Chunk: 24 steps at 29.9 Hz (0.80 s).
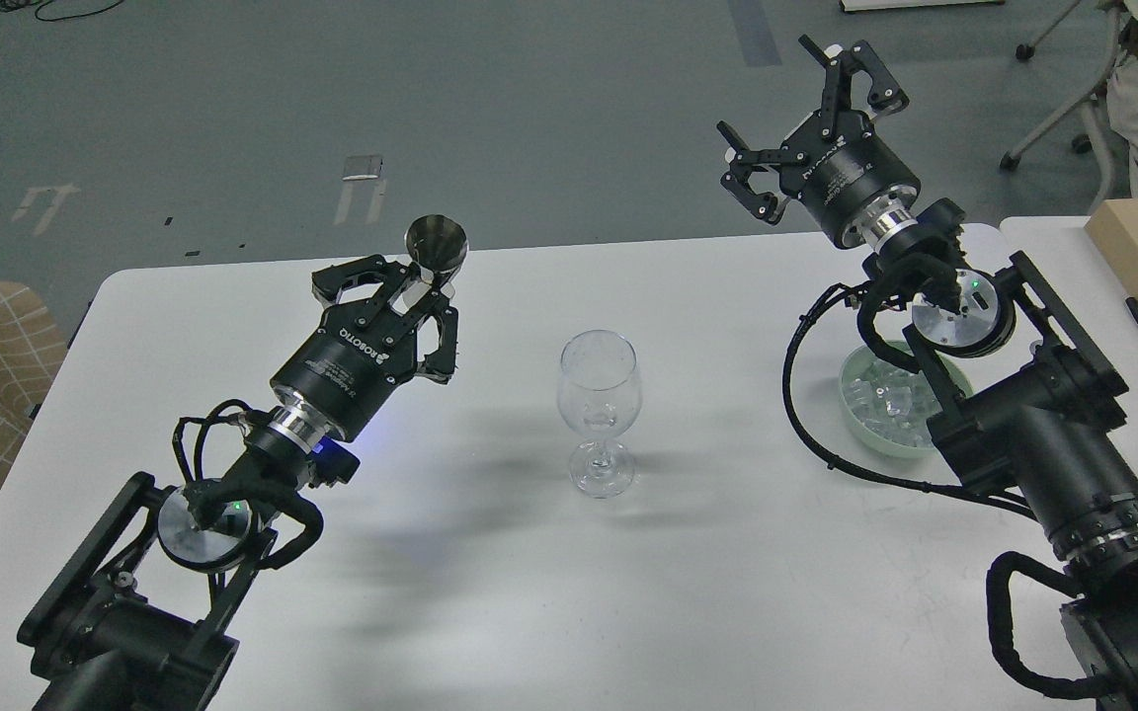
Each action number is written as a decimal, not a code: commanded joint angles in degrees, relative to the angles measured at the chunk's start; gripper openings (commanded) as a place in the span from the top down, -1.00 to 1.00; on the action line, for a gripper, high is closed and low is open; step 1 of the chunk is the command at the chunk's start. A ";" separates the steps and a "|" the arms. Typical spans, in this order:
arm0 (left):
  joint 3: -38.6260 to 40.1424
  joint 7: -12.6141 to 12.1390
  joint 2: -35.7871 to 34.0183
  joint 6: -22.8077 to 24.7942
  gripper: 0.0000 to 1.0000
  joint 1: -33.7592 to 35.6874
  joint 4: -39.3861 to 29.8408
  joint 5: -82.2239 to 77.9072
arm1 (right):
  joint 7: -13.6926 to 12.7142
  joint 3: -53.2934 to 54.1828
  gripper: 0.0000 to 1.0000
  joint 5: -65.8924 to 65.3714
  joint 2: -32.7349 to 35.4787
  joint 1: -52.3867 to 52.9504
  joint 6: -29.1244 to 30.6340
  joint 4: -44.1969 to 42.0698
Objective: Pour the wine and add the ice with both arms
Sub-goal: 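Carry the jigger above the wine glass with the left gripper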
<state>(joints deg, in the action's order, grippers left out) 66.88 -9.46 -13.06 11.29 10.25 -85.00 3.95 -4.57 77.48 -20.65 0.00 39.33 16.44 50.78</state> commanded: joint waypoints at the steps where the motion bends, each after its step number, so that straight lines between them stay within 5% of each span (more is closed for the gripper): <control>1: -0.96 -0.12 -0.03 -0.30 1.00 0.12 -0.95 0.00 | 0.00 0.13 -1.00 0.00 0.00 0.22 -0.01 -0.59; 24: -5.18 -0.20 0.23 -1.27 1.00 2.76 -1.39 -0.17 | 0.00 0.13 -1.00 0.00 0.00 0.22 -0.01 -0.77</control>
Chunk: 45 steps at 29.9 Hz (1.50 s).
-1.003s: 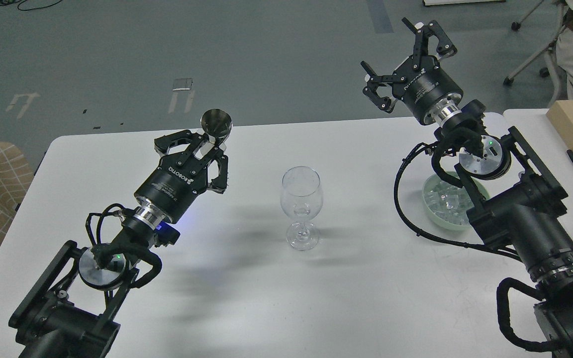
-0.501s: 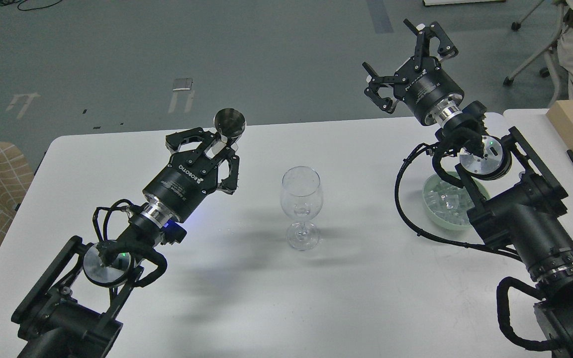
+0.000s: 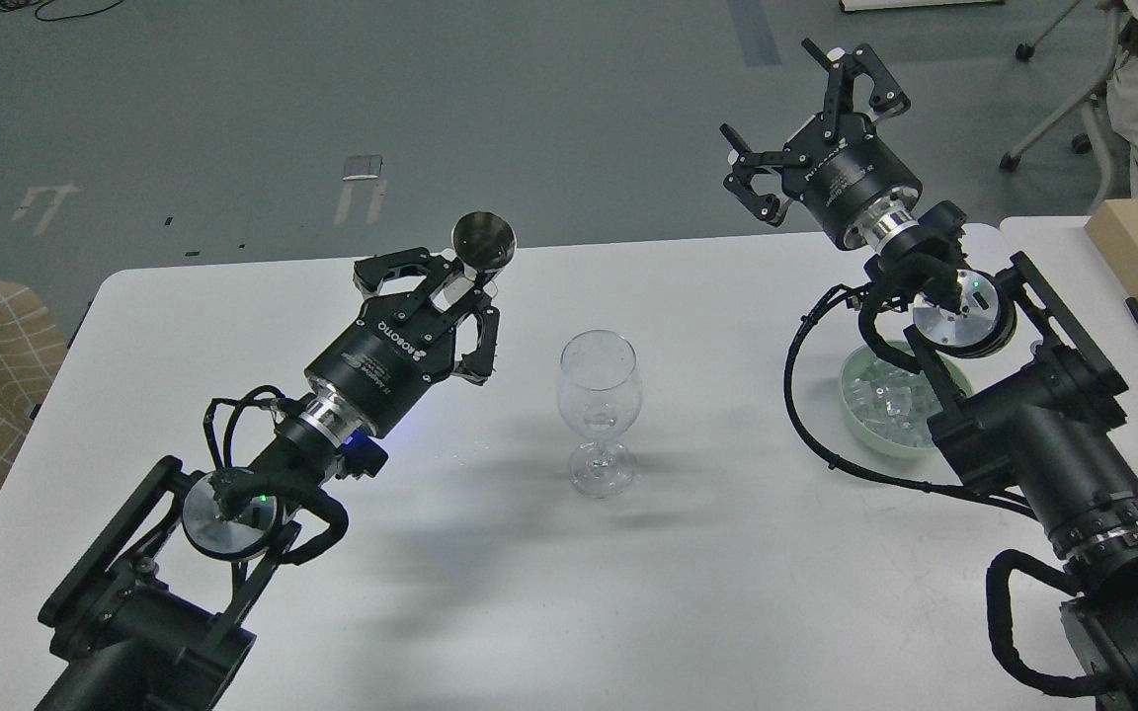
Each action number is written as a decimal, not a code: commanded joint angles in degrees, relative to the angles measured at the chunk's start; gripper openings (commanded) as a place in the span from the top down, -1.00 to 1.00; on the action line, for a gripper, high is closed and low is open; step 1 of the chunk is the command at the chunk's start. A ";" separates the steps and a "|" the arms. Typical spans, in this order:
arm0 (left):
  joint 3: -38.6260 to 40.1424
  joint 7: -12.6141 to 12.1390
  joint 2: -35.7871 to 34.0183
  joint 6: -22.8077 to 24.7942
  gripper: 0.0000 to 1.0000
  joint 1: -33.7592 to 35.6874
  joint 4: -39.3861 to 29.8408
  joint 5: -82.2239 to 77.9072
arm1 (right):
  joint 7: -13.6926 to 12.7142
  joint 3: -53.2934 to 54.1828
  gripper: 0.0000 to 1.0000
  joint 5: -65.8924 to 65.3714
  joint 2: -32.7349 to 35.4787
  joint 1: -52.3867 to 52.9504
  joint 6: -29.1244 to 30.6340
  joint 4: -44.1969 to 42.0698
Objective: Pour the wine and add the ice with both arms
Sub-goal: 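Carry the jigger above the wine glass with the left gripper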
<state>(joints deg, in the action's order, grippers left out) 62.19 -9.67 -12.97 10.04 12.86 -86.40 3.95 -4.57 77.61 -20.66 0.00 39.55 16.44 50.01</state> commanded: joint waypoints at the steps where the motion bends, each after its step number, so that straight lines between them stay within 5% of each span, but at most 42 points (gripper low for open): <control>1: -0.57 0.01 0.14 -0.02 1.00 0.23 0.01 -0.43 | 0.00 0.08 -1.00 0.00 0.00 0.00 -0.01 0.00; 45: -4.00 -0.43 -0.13 -1.69 1.00 4.63 0.80 -2.98 | 0.00 0.09 -1.00 0.00 0.00 0.00 -0.01 -0.26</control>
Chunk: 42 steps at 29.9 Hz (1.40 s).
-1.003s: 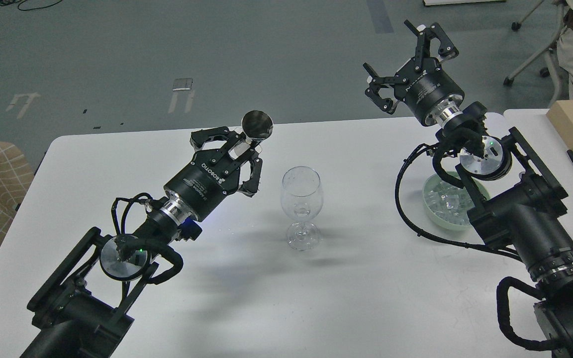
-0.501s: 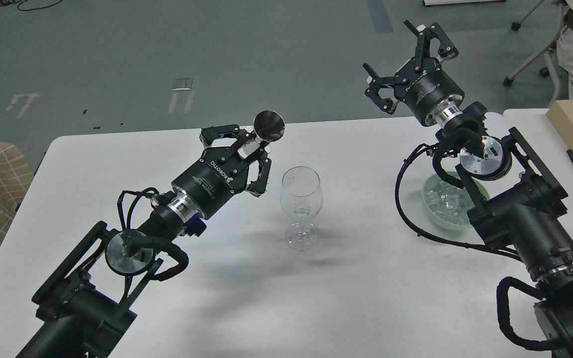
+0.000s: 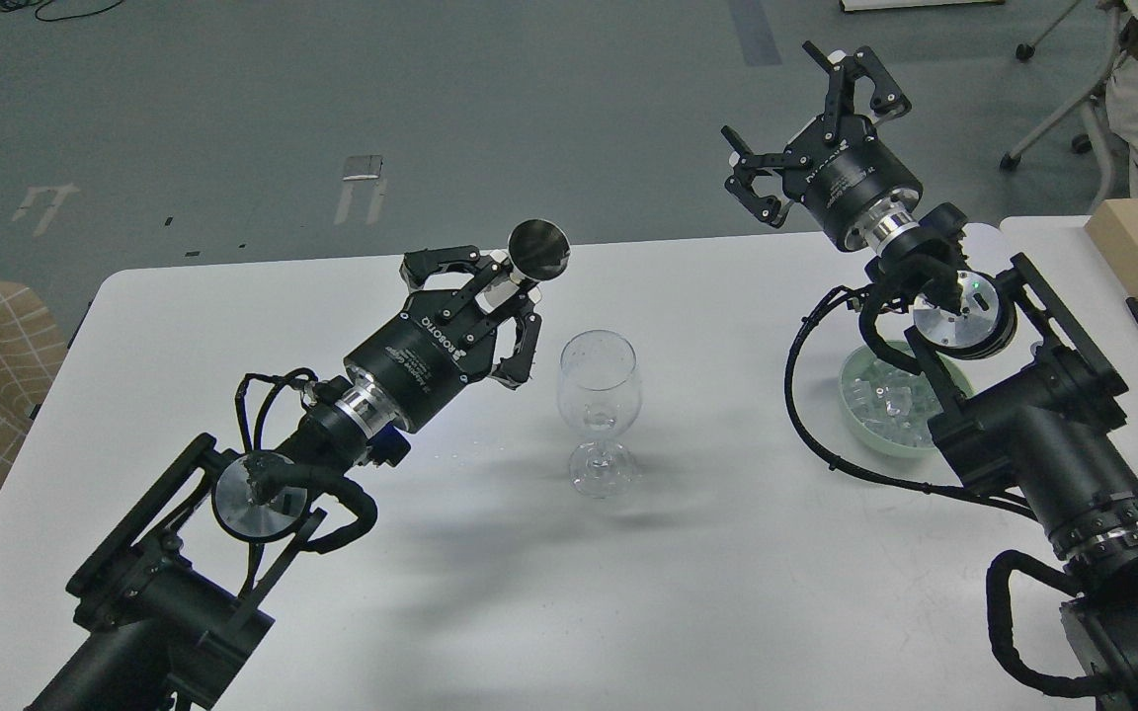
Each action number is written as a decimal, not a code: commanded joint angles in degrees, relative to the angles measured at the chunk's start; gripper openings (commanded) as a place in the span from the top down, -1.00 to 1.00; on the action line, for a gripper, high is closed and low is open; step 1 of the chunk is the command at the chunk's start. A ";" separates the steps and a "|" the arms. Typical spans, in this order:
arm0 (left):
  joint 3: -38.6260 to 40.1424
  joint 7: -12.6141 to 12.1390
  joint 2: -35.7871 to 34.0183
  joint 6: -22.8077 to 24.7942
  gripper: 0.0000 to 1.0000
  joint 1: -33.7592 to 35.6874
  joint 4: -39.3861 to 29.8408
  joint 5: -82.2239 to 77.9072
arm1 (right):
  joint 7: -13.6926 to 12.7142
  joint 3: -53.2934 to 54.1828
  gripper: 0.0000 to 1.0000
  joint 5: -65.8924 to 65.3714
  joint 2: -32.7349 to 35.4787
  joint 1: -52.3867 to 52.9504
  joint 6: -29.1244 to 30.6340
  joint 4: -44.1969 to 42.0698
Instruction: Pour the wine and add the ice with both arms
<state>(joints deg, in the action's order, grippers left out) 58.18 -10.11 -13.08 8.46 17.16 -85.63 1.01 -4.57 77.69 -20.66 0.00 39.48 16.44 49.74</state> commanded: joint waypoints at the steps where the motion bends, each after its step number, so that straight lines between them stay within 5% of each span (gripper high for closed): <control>1: 0.00 0.00 -0.02 -0.20 1.00 0.42 0.02 -0.04 | 0.09 0.00 -1.00 0.00 0.00 0.07 0.00 0.00; 42: -0.88 -0.09 0.25 -0.99 1.00 1.74 0.29 -1.62 | 0.00 0.00 -1.00 0.00 0.00 0.16 0.00 -0.08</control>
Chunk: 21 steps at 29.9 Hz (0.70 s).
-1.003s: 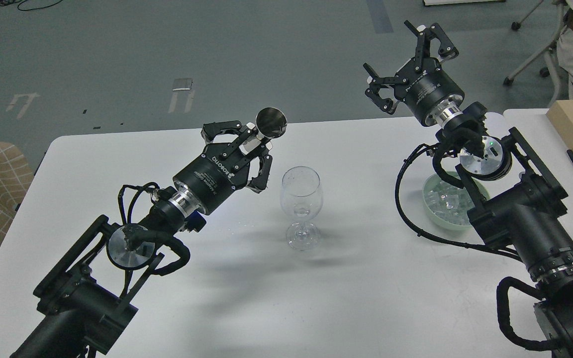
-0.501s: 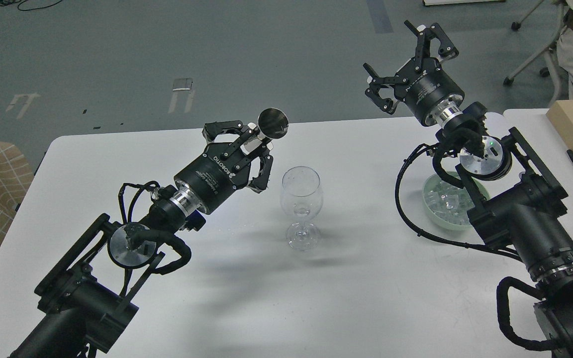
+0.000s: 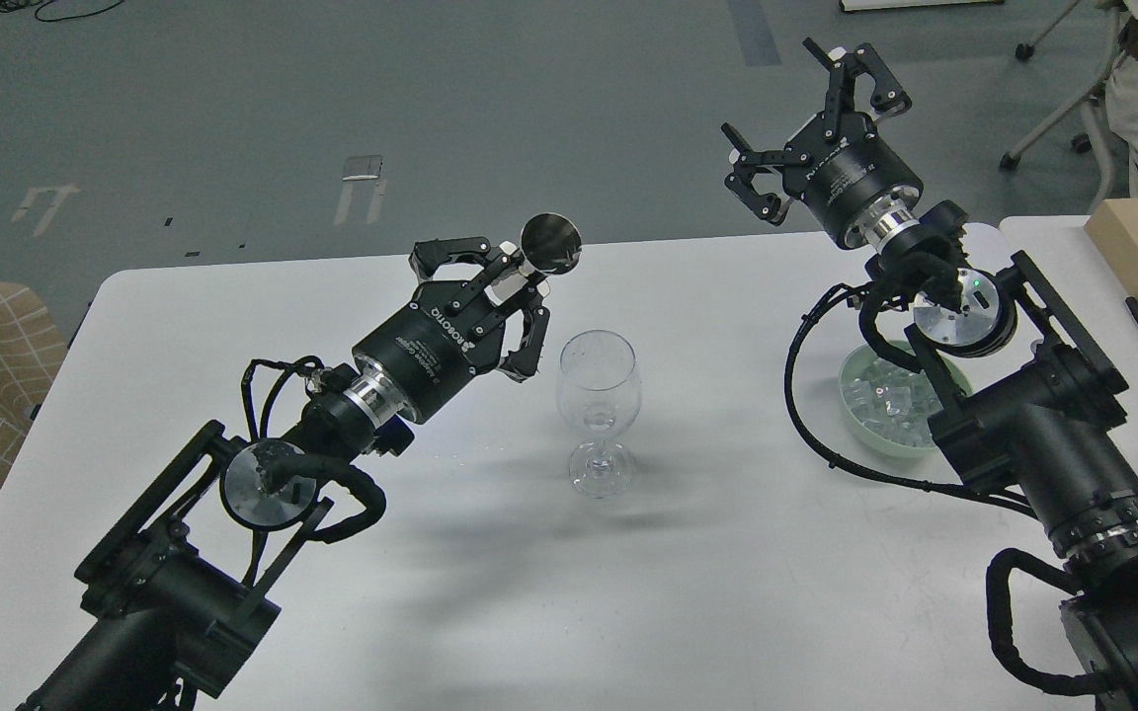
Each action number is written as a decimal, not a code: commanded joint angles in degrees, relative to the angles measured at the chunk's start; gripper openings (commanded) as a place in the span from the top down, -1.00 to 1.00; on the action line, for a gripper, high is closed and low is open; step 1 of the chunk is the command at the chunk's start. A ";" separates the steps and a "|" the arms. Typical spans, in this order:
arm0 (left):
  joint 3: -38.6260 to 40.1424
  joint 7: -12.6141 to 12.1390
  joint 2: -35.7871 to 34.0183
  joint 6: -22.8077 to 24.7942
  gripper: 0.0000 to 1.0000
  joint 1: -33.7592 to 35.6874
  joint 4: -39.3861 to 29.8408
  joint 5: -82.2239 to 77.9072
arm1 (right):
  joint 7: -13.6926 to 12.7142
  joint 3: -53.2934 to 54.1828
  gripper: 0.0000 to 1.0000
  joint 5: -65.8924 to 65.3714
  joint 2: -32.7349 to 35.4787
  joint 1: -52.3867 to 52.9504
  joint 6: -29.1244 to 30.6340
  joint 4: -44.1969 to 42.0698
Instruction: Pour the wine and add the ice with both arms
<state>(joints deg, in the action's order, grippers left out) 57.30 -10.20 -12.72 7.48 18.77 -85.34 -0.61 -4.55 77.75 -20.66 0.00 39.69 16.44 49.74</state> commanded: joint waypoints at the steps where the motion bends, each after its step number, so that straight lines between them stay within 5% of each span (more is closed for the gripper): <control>1: 0.01 0.00 -0.11 -0.01 1.00 0.21 0.00 0.00 | -0.02 -0.05 -1.00 0.00 0.00 -0.06 0.00 -0.09; 21: -0.17 0.00 -0.37 -0.01 1.00 1.44 0.00 -0.09 | -0.02 -0.05 -1.00 0.00 0.00 0.03 -0.09 -0.09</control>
<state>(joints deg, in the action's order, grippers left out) 57.21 -10.19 -12.98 7.47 20.16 -85.34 -0.71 -4.55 77.78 -20.66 0.00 39.80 16.43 49.66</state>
